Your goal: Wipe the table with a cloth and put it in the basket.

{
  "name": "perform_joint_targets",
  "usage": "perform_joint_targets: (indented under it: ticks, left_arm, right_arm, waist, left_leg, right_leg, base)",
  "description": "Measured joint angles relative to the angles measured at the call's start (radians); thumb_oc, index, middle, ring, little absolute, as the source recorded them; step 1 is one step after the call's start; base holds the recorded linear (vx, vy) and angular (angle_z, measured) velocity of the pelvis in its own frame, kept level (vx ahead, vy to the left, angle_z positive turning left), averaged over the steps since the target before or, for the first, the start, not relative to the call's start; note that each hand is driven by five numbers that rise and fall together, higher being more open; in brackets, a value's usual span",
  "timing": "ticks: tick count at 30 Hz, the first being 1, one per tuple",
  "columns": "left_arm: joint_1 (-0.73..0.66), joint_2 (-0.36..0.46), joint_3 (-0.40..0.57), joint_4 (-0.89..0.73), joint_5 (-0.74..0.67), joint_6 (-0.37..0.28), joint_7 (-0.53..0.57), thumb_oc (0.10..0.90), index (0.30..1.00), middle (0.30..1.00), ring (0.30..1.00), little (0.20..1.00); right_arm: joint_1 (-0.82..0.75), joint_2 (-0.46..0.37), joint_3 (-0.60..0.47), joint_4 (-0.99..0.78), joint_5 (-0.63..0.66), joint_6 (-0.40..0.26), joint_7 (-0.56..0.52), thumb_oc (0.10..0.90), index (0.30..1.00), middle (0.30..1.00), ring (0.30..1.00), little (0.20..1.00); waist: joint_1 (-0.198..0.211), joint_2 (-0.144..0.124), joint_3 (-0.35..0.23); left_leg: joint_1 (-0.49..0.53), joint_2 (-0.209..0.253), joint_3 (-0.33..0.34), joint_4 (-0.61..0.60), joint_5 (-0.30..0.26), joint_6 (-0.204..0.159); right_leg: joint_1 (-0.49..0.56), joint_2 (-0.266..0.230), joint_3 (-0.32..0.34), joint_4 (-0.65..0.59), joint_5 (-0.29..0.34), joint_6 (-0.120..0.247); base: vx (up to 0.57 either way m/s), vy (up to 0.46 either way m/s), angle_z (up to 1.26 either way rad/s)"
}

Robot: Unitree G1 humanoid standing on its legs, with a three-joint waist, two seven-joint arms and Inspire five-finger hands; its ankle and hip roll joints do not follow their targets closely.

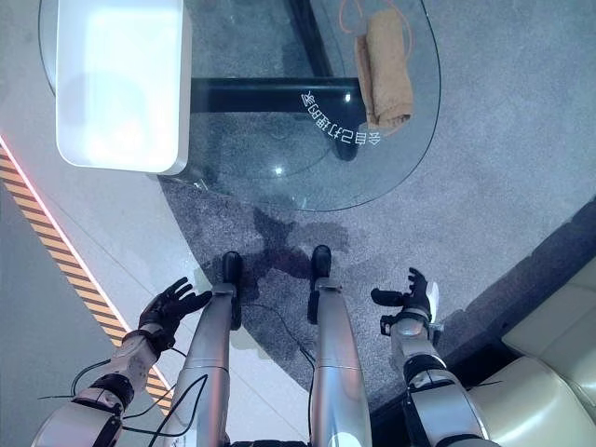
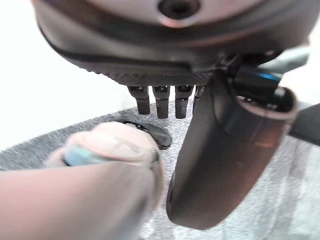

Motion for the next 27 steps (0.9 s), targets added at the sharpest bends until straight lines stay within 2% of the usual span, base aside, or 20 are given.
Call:
perform_joint_targets:
  ticks: [2, 3, 4, 5, 6, 7, 8, 10, 17, 27]
  left_arm:
    - [-0.001, 0.009, 0.007, -0.016, -0.001, -0.003, -0.004, 0.800, 0.900, 0.900, 0.900, 0.900]
    - [-0.001, 0.013, 0.006, -0.019, -0.001, -0.002, -0.005, 0.800, 0.900, 0.900, 0.900, 0.900]
    - [0.004, 0.013, 0.006, -0.016, -0.001, 0.001, -0.004, 0.800, 0.900, 0.900, 0.900, 0.900]
    - [0.011, 0.015, 0.006, -0.009, -0.002, 0.004, -0.004, 0.800, 0.900, 0.900, 0.900, 0.900]
    - [0.008, 0.024, 0.006, -0.012, -0.002, 0.008, -0.004, 0.800, 0.900, 0.900, 0.900, 0.900]
    - [0.007, 0.038, 0.004, -0.032, -0.005, 0.007, -0.006, 0.800, 0.900, 0.900, 0.900, 0.900]
    - [0.002, 0.048, 0.005, -0.055, -0.018, 0.000, -0.006, 0.800, 0.900, 0.900, 0.900, 0.900]
    - [0.003, 0.051, 0.005, -0.047, -0.025, 0.004, -0.006, 0.800, 0.900, 0.900, 0.900, 0.900]
    - [0.023, 0.052, 0.005, -0.049, -0.058, -0.002, -0.007, 0.800, 0.900, 0.900, 0.900, 0.900]
    - [0.025, 0.053, 0.001, -0.047, -0.090, -0.010, -0.025, 0.800, 0.900, 0.900, 0.900, 0.900]
  right_arm:
    - [-0.006, -0.012, 0.000, -0.026, 0.004, -0.011, -0.004, 0.800, 0.900, 0.900, 0.900, 0.900]
    - [-0.010, -0.019, -0.001, -0.036, 0.006, -0.019, -0.005, 0.800, 0.900, 0.900, 0.900, 0.900]
    - [-0.019, -0.023, 0.000, -0.048, 0.010, -0.025, -0.005, 0.800, 0.900, 0.900, 0.900, 0.900]
    - [-0.035, -0.025, 0.001, -0.059, 0.012, -0.039, -0.009, 0.800, 0.900, 0.900, 0.900, 0.900]
    - [-0.037, -0.029, -0.001, -0.070, 0.018, -0.041, -0.014, 0.800, 0.900, 0.900, 0.900, 0.900]
    - [-0.029, -0.029, -0.001, -0.073, 0.031, -0.040, -0.017, 0.800, 0.900, 0.900, 0.900, 0.900]
    - [-0.027, -0.032, -0.002, -0.074, 0.042, -0.038, -0.020, 0.800, 0.900, 0.900, 0.900, 0.900]
    - [-0.041, -0.037, -0.004, -0.101, 0.056, -0.040, -0.026, 0.800, 0.900, 0.900, 0.900, 0.900]
    - [-0.082, -0.098, -0.004, -0.258, 0.094, -0.052, -0.079, 0.800, 0.900, 0.900, 0.900, 0.900]
    - [-0.235, -0.146, -0.002, -0.309, 0.130, -0.058, -0.169, 0.800, 0.900, 0.900, 0.900, 0.900]
  waist:
    - [0.001, -0.002, 0.001]
    - [0.001, -0.003, 0.001]
    - [0.003, -0.003, 0.001]
    - [0.008, -0.002, 0.001]
    - [0.010, -0.005, 0.002]
    - [-0.003, -0.011, 0.000]
    - [-0.002, -0.020, 0.004]
    - [0.008, -0.021, 0.005]
    - [0.009, -0.021, 0.005]
    - [0.029, -0.020, 0.004]
  left_leg:
    - [-0.018, -0.002, -0.004, 0.003, 0.000, 0.000]
    - [-0.030, -0.010, -0.014, 0.029, -0.007, 0.012]
    - [-0.048, -0.023, -0.028, 0.071, -0.031, 0.051]
    - [-0.055, -0.012, -0.042, 0.075, -0.036, 0.057]
    - [-0.066, -0.003, -0.029, 0.079, -0.036, 0.057]
    - [-0.077, -0.017, -0.024, 0.075, -0.035, 0.055]
    - [-0.090, -0.030, -0.025, 0.077, -0.031, 0.042]
    - [-0.093, -0.031, -0.039, 0.080, -0.030, 0.037]
    - [-0.084, -0.034, -0.026, 0.043, 0.005, 0.015]
    - [-0.036, -0.031, -0.014, -0.008, 0.034, 0.004]
  right_leg:
    - [-0.017, -0.001, -0.002, 0.007, 0.000, 0.000]
    - [-0.025, -0.011, -0.002, 0.006, 0.000, 0.000]
    - [-0.031, -0.010, -0.005, 0.012, 0.001, 0.001]
    - [-0.042, 0.002, -0.015, 0.039, -0.002, 0.011]
    - [-0.080, 0.006, -0.020, 0.157, -0.036, 0.005]
    - [-0.062, 0.005, -0.028, 0.222, -0.081, -0.008]
    - [-0.061, 0.004, -0.023, 0.204, -0.123, -0.043]
    - [-0.065, 0.011, -0.027, 0.202, -0.118, -0.042]
    - [-0.059, 0.012, -0.027, 0.173, -0.103, -0.045]
    - [-0.016, 0.009, -0.021, 0.129, -0.092, -0.043]
  base:
    - [-0.01, -0.021, 0.10]
    - [0.00, -0.017, -0.08]
    - [0.00, -0.017, -0.37]
    - [-0.01, -0.019, -0.34]
    - [0.00, -0.017, 0.09]
    - [0.00, -0.011, 0.57]
    - [0.01, -0.009, 0.49]
    - [0.00, 0.004, -0.03]
    - [-0.01, 0.021, -0.03]
    - [0.00, 0.019, -0.01]
